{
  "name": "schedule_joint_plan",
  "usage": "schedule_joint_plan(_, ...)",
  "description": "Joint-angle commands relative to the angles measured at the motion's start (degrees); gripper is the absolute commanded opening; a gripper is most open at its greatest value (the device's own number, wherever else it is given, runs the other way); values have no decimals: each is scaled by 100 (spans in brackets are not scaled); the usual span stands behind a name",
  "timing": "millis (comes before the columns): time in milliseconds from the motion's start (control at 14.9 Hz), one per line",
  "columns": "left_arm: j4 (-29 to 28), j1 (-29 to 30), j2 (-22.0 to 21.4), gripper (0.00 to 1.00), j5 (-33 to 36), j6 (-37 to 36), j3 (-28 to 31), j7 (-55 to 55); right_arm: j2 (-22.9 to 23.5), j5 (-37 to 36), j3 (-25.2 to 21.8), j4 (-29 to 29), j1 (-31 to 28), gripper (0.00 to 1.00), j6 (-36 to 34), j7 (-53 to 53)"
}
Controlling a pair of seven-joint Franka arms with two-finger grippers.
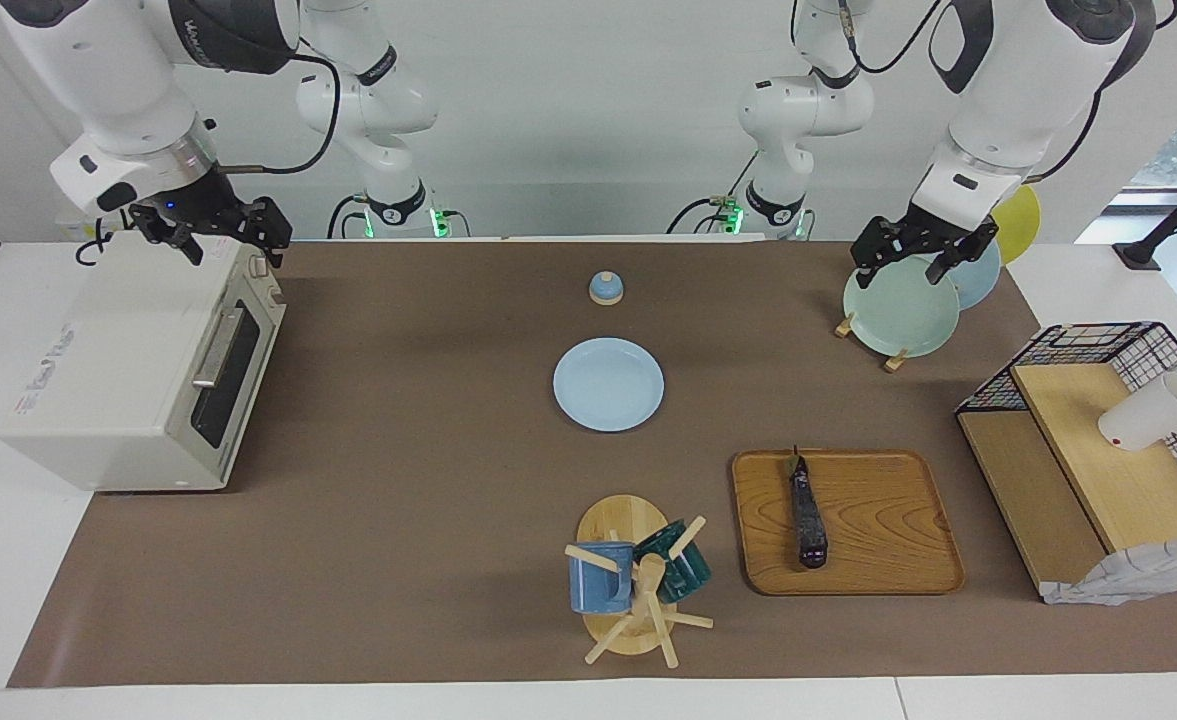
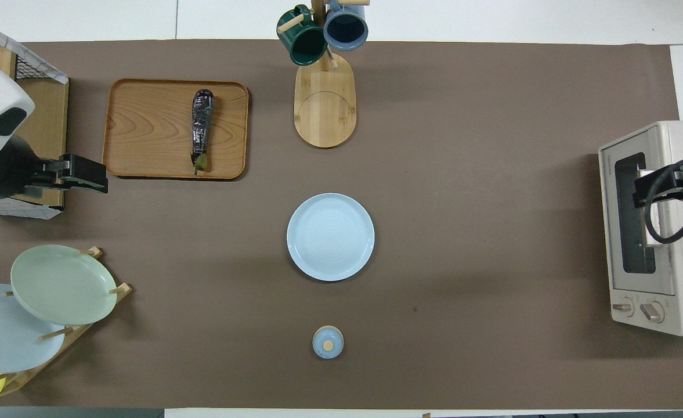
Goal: Put eggplant into oven
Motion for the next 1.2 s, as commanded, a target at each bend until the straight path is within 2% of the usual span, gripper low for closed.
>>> schedule_joint_plan(0,-171,21,-124,100,-71,60,2,9,-30,151,12,-30,-50,100,20,65)
schedule_joint_plan(268,-276,30,-90,100,-80,675,2,-8,-30,151,12,-30,-42,100,20,65)
schedule_joint_plan(535,-207,-14,261,100,-80,1061,2,18,-30,151,12,-30,-42,100,11,65)
schedule_joint_plan(870,223,-66,1157,100,-71,1317,-16,18,-30,151,12,-30,-50,100,20,65)
schedule_joint_plan(1138,549,-189,2009,100,-53,1816,-51,35,-30,151,12,-30,-50,100,20,65)
